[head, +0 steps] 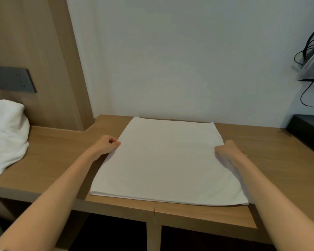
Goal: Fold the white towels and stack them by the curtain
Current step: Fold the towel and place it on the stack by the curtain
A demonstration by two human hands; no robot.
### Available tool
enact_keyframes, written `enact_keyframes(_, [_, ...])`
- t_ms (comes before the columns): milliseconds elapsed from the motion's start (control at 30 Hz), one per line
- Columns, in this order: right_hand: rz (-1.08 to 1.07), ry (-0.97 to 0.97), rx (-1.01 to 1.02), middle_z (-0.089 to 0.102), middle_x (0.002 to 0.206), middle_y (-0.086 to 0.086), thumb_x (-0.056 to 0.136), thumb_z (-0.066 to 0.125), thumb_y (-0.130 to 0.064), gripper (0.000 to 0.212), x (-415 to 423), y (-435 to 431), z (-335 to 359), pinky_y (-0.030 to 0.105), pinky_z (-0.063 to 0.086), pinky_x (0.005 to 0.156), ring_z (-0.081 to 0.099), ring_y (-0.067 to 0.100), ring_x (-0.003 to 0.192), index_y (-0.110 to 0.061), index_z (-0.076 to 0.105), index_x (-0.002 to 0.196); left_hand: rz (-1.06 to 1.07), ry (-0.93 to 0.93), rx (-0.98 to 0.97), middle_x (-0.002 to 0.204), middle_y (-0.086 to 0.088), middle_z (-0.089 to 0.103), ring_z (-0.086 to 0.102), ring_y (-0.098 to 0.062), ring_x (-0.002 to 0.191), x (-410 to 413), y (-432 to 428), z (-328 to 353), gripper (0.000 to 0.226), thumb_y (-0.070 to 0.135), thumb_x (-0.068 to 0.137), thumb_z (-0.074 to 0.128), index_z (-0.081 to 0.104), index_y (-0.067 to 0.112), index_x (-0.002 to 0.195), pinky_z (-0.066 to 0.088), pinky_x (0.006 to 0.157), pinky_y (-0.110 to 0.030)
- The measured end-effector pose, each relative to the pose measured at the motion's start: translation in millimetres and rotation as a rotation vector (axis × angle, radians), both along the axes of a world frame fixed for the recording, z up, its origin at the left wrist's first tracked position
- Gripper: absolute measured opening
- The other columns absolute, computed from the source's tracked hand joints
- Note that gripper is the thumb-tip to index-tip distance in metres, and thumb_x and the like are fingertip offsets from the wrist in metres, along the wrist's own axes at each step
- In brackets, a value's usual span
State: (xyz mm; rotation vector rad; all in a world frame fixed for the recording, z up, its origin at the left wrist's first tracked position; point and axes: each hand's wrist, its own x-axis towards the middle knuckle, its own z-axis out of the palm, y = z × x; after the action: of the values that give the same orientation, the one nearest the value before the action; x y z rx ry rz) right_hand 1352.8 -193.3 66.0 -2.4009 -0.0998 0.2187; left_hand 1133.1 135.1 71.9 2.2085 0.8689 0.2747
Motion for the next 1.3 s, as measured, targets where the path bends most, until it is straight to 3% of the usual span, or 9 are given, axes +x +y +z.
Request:
enact_keyframes(133, [-0.012,0.034,0.219,0.059,0.119,0.024,0.088,0.059,-0.019,0.024,0,-6,1,0.046,0.046,0.098,0.056,0.039,0.111,-0.001,0.057,0.104,0.079,-0.110,-0.063,0.076,-0.003,0.054,0.046,-0.012,0.069,0,-4,-1,0.022,0.023,0.096,0.054,0.059,0.008,0.080,0.033,0.059,-0.018])
enact_keyframes(267, [0.009,0.055,0.675,0.066,0.089,0.009,0.092,0.062,-0.015,0.013,-15,-14,13,0.019,0.051,0.050,0.059,0.016,0.066,-0.002,0.061,0.091,0.206,-0.371,-0.200,0.081,0.003,0.057,0.049,-0.010,0.073,-4,-11,5,0.011,0.021,0.096,0.056,0.060,0.012,0.101,0.037,0.061,-0.018])
enact_keyframes(333, [0.045,0.053,0.813,0.066,0.089,0.006,0.093,0.061,-0.020,0.014,-23,-16,21,0.021,0.052,0.060,0.062,0.016,0.071,-0.007,0.063,0.091,0.242,-0.506,-0.283,0.095,-0.001,0.061,0.054,-0.014,0.084,-8,-13,14,0.020,0.023,0.096,0.056,0.061,0.011,0.111,0.042,0.074,-0.023])
enact_keyframes(567, [0.152,-0.119,1.109,0.069,0.094,0.008,0.089,0.065,-0.028,0.014,-49,-11,78,0.043,0.054,0.080,0.066,0.025,0.086,-0.015,0.069,0.095,0.225,-0.907,-0.361,0.096,-0.001,0.057,0.055,-0.015,0.084,-33,-32,71,0.021,0.033,0.099,0.048,0.054,0.018,0.112,0.051,0.079,-0.035])
enact_keyframes(800, [0.187,-0.516,1.187,0.052,0.071,-0.009,0.093,0.057,-0.033,0.019,-80,-13,130,0.029,0.037,0.064,0.046,0.007,0.070,-0.026,0.060,0.075,0.100,-1.181,-0.216,0.107,0.013,0.059,0.054,-0.006,0.090,-69,-43,115,0.032,0.042,0.098,0.045,0.050,0.030,0.128,0.048,0.070,-0.021])
enact_keyframes(933, [0.239,-0.581,1.121,0.061,0.078,-0.016,0.093,0.058,-0.030,0.011,-93,-15,133,0.016,0.046,0.063,0.057,-0.003,0.069,-0.029,0.061,0.082,-0.003,-1.103,-0.095,0.133,0.029,0.047,0.053,0.007,0.113,-85,-43,116,0.053,0.042,0.097,0.046,0.026,0.042,0.146,0.047,0.087,-0.016])
enact_keyframes(1000, [0.231,-0.554,1.003,0.063,0.077,-0.017,0.092,0.060,-0.025,0.011,-91,-16,126,0.009,0.045,0.057,0.058,-0.008,0.064,-0.028,0.063,0.081,0.037,-1.005,-0.001,0.136,0.021,0.048,0.051,0.002,0.118,-90,-36,108,0.049,0.033,0.098,0.048,0.034,0.033,0.146,0.043,0.094,-0.017])
enact_keyframes(1133, [0.237,-0.297,0.747,0.064,0.089,0.002,0.092,0.058,-0.014,0.008,-78,-15,100,0.021,0.046,0.058,0.059,0.013,0.074,-0.015,0.065,0.097,0.125,-0.782,0.077,0.139,-0.006,0.051,0.049,-0.022,0.126,-82,-24,79,0.043,0.020,0.098,0.051,0.047,0.013,0.140,0.038,0.107,-0.033])
enact_keyframes(1300, [0.192,-0.020,0.547,0.064,0.111,0.015,0.093,0.056,-0.009,0.029,-54,-6,61,0.027,0.045,0.073,0.062,0.031,0.102,0.002,0.061,0.119,0.200,-0.488,0.117,0.134,-0.013,0.056,0.053,-0.027,0.121,-56,-11,37,0.040,0.021,0.095,0.056,0.055,0.009,0.133,0.038,0.098,-0.029])
